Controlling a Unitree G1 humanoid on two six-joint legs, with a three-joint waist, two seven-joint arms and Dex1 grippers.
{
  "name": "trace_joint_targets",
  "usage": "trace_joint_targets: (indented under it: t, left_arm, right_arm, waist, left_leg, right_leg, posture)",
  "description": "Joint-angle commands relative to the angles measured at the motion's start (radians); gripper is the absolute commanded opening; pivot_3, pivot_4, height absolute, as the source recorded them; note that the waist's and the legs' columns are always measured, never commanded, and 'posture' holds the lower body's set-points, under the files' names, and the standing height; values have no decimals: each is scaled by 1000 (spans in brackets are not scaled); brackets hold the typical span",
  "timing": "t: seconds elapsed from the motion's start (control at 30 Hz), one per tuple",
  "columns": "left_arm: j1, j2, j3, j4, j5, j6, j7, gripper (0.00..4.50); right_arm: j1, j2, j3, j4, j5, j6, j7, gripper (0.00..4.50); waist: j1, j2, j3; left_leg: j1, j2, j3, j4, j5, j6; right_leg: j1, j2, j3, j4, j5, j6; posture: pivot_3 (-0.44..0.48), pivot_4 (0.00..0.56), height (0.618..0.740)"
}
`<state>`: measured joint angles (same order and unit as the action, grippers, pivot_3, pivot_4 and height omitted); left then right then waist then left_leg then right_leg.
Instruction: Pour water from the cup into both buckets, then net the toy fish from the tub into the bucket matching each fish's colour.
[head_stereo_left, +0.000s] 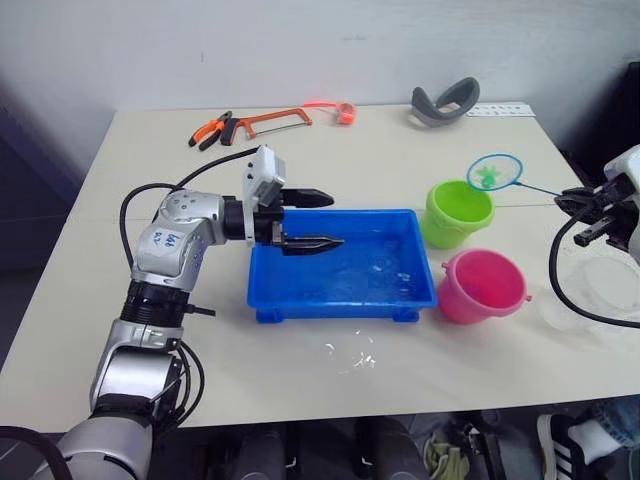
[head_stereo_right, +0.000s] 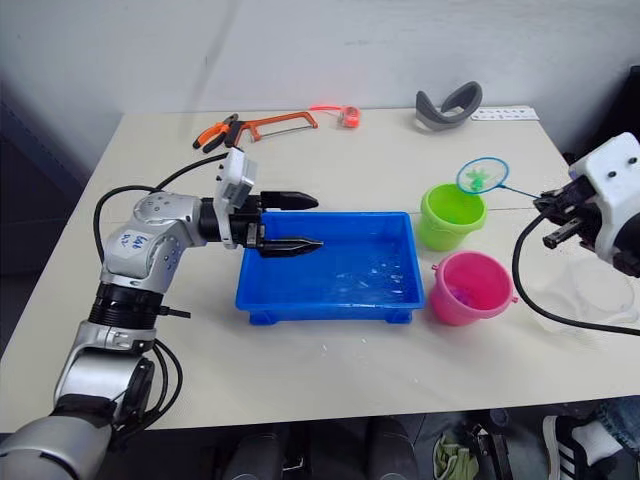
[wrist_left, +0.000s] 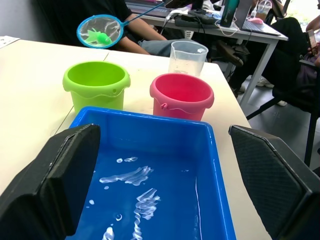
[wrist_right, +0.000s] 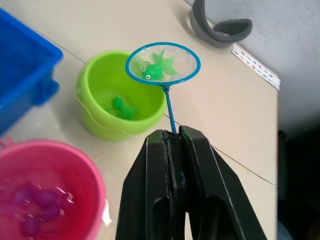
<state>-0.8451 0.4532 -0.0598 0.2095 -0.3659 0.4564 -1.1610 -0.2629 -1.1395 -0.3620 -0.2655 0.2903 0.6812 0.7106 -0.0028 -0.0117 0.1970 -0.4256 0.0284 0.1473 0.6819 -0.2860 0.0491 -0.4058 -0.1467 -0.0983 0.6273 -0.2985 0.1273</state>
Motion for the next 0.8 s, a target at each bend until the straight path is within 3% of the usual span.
trace_joint_targets:
  t: [0.03,0.2,0.4,0.6,0.73,0.8]
  left_arm:
    - [-13,18,13,-17,-7,-11,2,4477]
    - [-10,29,16,-22,-10,-6,8,4477]
    - [-5,41,15,-34,-13,-1,13,4477]
    - [-1,50,7,-40,-9,-2,6,4477]
    - [-2,53,2,-39,-8,-2,-3,4477]
    - [11,72,-11,-60,-12,9,-34,4477]
  right_arm:
    - [24,-51,47,13,-134,-208,4,0]
    - [65,-120,140,112,-358,-527,-29,0]
    - [45,-232,247,241,-675,-922,-178,0]
    - [17,-244,265,362,-816,-1125,-331,0]
    - [13,-223,244,423,-773,-1175,-325,0]
    - [25,-153,190,414,-566,-1092,-221,0]
  waist:
    - [1,0,0]
    - [0,0,0]
    - [-1,1,0]
    - [-3,1,0]
    - [-1,1,0]
    - [-2,0,0]
  left_leg:
    - [0,0,0,0,0,0]
    - [0,0,0,0,0,0]
    - [0,0,1,0,1,-1]
    - [1,1,1,0,2,-3]
    - [1,1,1,0,3,-4]
    - [1,1,1,0,3,-3]
  right_leg:
    - [0,0,0,0,0,0]
    - [0,0,0,0,0,0]
    - [0,0,1,0,0,0]
    - [-1,1,2,1,0,0]
    - [-1,1,2,1,0,0]
    - [-1,1,2,1,0,0]
  posture:
    - [0,150,740]
    - [0,150,740]
    - [0,150,740]
    - [0,150,740]
    - [0,150,740]
    - [0,150,740]
